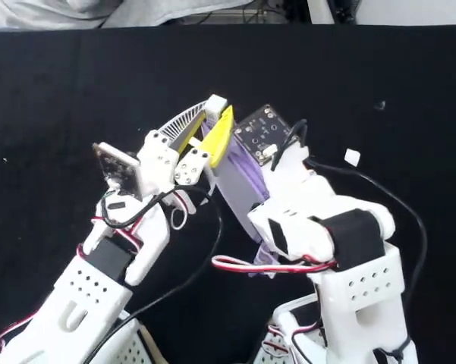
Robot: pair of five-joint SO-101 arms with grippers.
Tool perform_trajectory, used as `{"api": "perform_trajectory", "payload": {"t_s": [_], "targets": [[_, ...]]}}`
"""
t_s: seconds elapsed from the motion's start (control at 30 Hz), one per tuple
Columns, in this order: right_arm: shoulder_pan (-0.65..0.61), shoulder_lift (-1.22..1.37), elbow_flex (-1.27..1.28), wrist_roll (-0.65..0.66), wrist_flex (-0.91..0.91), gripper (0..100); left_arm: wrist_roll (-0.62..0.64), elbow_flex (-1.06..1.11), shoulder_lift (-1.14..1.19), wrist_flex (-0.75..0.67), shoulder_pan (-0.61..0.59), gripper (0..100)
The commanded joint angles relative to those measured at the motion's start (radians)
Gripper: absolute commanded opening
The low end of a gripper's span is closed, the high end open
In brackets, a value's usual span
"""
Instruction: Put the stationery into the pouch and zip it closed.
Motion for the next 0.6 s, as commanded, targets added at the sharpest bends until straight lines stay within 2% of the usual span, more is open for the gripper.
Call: {"api": "perform_trajectory", "payload": {"t_s": [0.0,0.27,0.43,0.57], "targets": [[0.011,0.004,0.027,0.008,-0.002,1.1,-0.005,-0.022,0.026,0.005,-0.021,3],[0.009,0.004,0.027,0.009,-0.002,1.1,-0.080,0.056,0.028,0.009,-0.053,5],[0.009,0.004,0.028,0.009,-0.002,1.1,0.011,0.076,0.026,0.014,-0.056,13],[0.012,0.004,0.028,0.009,-0.002,1.1,0.089,0.010,0.026,0.121,-0.088,15]]}}
